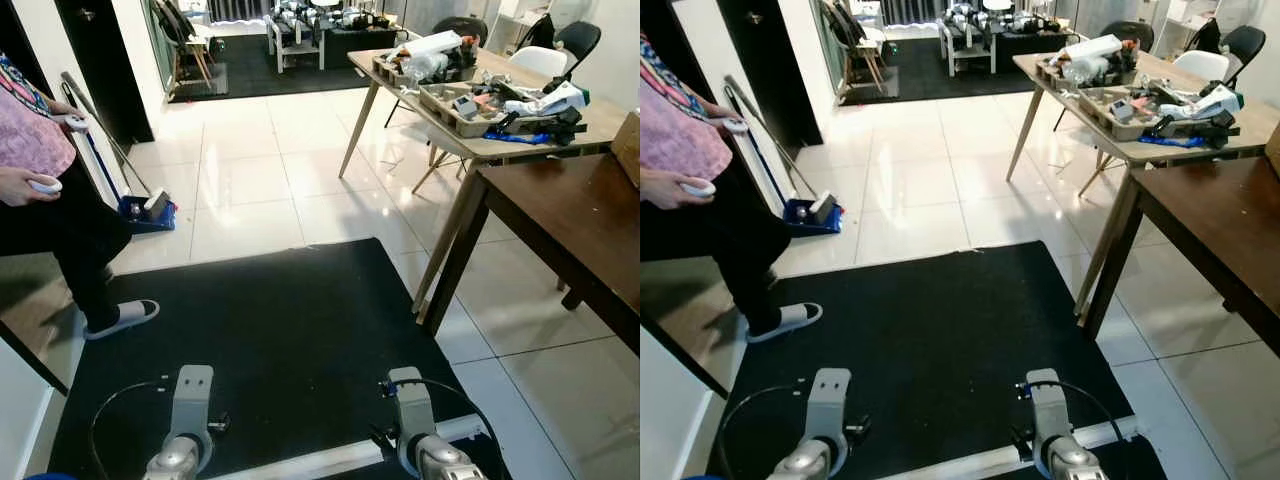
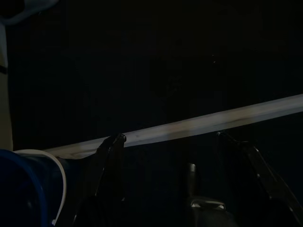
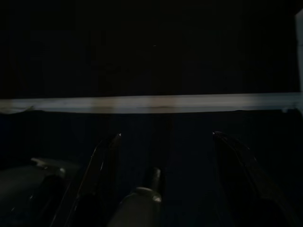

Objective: Picking trash to rubbish bin

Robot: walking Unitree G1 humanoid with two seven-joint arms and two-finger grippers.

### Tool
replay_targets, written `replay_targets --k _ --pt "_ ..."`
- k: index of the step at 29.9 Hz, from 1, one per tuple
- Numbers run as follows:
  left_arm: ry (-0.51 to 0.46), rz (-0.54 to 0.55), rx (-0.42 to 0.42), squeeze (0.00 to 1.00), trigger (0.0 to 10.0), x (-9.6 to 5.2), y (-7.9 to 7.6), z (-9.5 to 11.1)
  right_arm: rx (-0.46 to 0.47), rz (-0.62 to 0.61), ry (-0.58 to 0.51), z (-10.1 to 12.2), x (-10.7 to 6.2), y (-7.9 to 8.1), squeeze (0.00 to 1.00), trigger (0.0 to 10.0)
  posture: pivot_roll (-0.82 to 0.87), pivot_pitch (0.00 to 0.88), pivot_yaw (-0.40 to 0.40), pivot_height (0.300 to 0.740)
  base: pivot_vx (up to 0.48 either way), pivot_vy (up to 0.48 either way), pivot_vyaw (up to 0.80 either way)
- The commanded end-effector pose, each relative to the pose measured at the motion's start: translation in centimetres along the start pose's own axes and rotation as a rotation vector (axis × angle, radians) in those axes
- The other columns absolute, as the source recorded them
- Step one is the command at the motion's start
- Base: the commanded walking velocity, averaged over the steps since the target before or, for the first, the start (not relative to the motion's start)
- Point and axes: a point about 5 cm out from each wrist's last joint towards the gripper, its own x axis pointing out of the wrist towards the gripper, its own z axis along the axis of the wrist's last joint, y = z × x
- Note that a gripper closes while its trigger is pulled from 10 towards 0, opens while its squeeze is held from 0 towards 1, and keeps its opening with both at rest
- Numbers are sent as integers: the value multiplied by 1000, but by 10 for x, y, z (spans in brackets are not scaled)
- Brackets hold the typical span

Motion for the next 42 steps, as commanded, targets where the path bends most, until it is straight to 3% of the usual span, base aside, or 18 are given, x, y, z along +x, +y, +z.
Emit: replay_targets --k 1,7,10,16,42 --pt "-10 8 -10 0 10000 0 4 3 13 -19 -16 0 0 1 0 10000 -56 66 16 740 0 0 0" --pt "-20 -8 2 0 10000 2 0 8 -9 -76 -40 3 -1 -6 0 10000 -66 72 28 740 296 0 0" --pt "-26 -15 6 0 10000 3 -1 11 -74 -124 -63 4 -2 -10 0 10000 -66 71 27 740 305 0 0" --pt "-31 -12 5 0 10000 3 1 13 -11 -87 -35 2 -1 -7 0 10000 -62 77 19 740 306 0 0" --pt "-36 -30 18 0 10000 4 -5 15 -39 -42 -42 4 -1 -6 0 10000 -74 71 12 740 357 0 0"
